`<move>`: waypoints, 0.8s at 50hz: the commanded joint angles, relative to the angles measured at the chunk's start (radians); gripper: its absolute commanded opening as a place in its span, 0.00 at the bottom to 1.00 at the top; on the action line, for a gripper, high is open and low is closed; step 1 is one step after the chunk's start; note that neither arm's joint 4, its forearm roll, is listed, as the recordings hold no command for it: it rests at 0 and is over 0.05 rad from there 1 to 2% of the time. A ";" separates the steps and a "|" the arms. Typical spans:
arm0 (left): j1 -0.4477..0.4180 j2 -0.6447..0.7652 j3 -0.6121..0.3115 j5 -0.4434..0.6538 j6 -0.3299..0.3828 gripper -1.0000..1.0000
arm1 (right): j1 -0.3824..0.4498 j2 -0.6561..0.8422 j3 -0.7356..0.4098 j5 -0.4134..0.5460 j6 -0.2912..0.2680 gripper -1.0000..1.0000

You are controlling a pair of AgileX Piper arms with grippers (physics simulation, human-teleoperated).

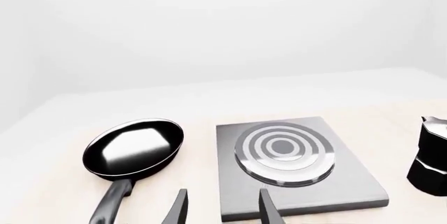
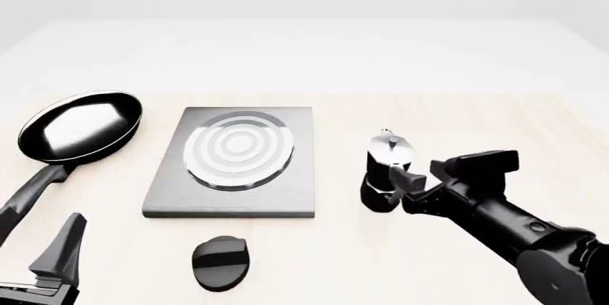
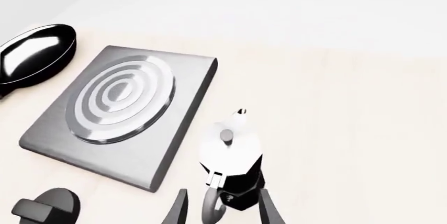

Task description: Turn on the stove and put the moka pot on it.

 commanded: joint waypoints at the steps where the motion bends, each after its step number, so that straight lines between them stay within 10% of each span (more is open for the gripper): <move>1: 0.003 0.000 0.000 0.007 -0.009 1.00 | 0.007 0.140 -0.029 -0.073 0.030 1.00; 29: 0.010 0.000 0.000 0.022 -0.017 1.00 | 0.039 0.323 0.009 -0.224 0.113 1.00; 30: 0.010 0.000 0.000 0.022 -0.017 1.00 | 0.038 0.318 0.011 -0.222 0.111 0.00; 40: 0.007 0.000 0.000 0.027 -0.026 1.00 | 0.011 0.265 0.009 -0.174 0.013 0.00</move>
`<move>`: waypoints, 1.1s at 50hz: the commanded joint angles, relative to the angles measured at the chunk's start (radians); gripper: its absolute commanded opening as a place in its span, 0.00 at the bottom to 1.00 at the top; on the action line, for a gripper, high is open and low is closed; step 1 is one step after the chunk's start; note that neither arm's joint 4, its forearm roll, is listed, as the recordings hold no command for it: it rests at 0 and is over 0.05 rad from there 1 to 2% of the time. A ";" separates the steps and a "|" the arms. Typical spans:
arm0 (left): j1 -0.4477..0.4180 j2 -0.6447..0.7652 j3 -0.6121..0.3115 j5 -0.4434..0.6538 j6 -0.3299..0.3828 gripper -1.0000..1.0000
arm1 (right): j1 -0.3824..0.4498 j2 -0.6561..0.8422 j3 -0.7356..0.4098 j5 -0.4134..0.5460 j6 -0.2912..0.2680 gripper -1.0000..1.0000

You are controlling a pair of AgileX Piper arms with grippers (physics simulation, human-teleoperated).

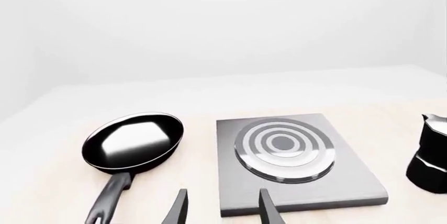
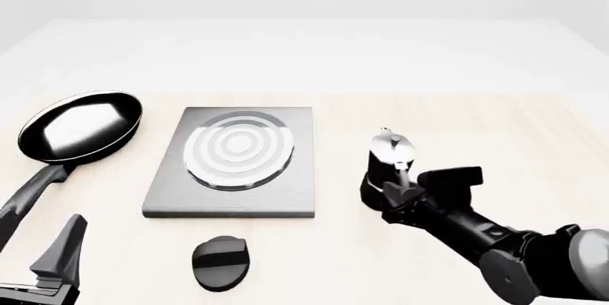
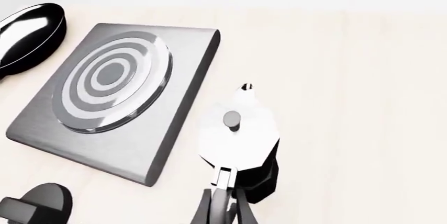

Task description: Turn on the stove and put the moka pot on it.

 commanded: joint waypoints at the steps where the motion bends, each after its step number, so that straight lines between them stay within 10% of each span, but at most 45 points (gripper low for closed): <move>1: -0.001 0.000 0.000 0.004 -0.008 1.00 | -0.024 -0.026 0.005 0.043 -0.091 0.00; 5: 0.003 0.000 0.000 0.003 -0.010 1.00 | -0.044 -0.105 -0.012 0.108 -0.245 0.00; 25: 0.003 0.000 0.000 0.005 -0.007 1.00 | 0.024 -0.185 -0.289 0.403 -0.419 0.00; 55: 0.007 0.000 0.000 0.027 -0.009 1.00 | 0.175 0.258 -0.874 0.471 -0.391 0.00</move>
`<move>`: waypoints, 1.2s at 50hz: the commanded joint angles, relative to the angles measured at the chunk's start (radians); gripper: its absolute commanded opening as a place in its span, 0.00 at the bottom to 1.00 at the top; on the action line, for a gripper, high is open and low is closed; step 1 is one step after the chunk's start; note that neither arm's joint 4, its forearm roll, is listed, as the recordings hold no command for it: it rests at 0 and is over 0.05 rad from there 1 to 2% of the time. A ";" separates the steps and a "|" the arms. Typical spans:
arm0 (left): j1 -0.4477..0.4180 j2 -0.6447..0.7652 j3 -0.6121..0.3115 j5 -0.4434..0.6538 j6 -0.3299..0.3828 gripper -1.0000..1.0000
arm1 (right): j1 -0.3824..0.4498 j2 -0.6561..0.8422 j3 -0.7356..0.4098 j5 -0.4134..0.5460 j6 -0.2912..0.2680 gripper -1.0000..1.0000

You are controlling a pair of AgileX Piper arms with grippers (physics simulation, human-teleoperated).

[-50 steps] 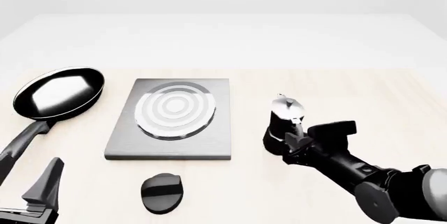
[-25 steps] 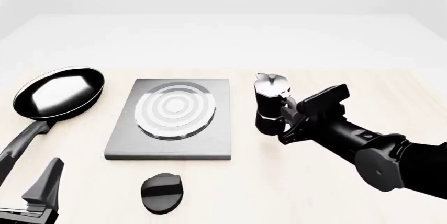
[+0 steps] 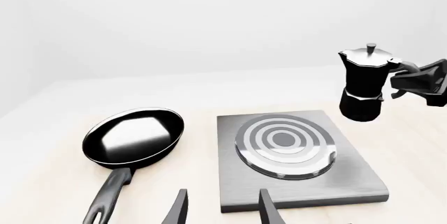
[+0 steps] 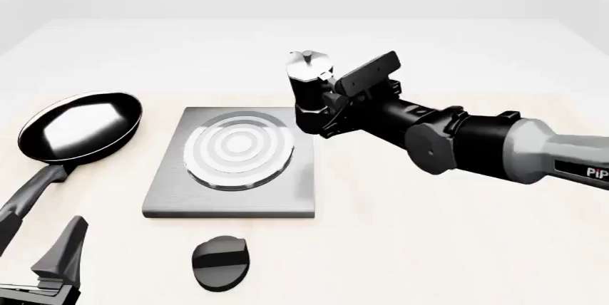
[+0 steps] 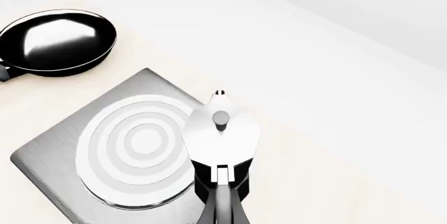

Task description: Turn on the stove and put the moka pot on it.

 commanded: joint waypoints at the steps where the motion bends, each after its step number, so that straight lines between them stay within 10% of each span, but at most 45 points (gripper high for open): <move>1: -0.001 0.000 0.000 0.008 -0.004 1.00 | 0.055 0.163 -0.220 0.020 0.011 0.00; 22: -0.003 0.000 0.000 0.023 -0.010 1.00 | 0.135 0.386 -0.473 0.034 0.126 0.00; 60: 0.014 0.000 0.000 0.039 -0.012 1.00 | 0.172 0.570 -0.574 0.008 0.188 0.00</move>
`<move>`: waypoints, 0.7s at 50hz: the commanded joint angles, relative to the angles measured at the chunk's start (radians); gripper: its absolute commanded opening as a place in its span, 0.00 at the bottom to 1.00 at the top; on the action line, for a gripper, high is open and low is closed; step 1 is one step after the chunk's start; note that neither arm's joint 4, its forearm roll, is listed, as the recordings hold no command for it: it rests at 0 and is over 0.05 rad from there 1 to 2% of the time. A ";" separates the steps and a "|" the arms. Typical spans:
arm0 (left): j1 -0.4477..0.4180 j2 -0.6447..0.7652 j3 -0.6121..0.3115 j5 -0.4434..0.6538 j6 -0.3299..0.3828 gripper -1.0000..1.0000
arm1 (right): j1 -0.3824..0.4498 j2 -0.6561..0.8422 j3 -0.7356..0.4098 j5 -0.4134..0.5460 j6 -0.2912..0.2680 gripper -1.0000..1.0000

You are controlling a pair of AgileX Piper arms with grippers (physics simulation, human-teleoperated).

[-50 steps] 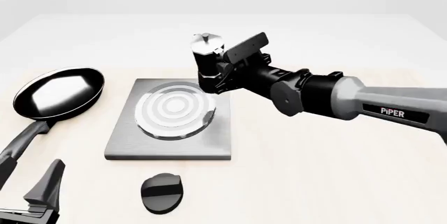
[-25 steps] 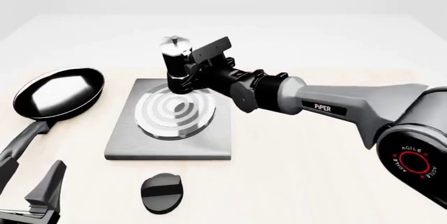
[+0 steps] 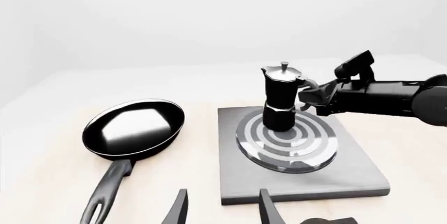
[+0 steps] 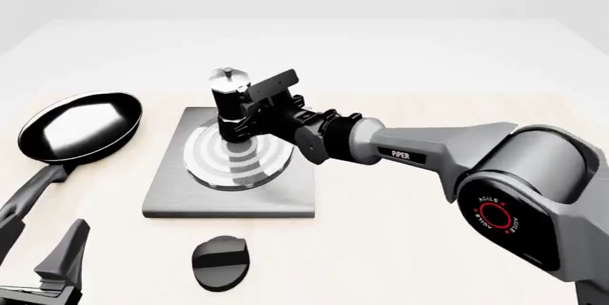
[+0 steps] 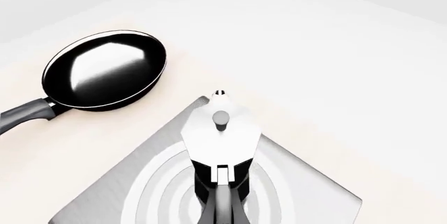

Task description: Turn on the stove and put the moka pot on it.

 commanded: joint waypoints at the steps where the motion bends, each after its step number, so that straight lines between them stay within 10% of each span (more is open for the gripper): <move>1: 0.007 0.000 0.000 0.005 -0.006 1.00 | 0.012 0.034 -0.018 -0.013 0.018 0.00; 27: 0.010 0.000 0.000 0.011 -0.014 1.00 | 0.019 0.084 -0.031 0.018 0.016 0.00; 28: 0.010 0.000 0.000 0.012 -0.014 1.00 | 0.022 0.081 -0.026 0.015 0.015 1.00; 35: 0.010 0.000 0.000 0.011 -0.013 1.00 | 0.030 0.031 0.016 0.008 0.007 1.00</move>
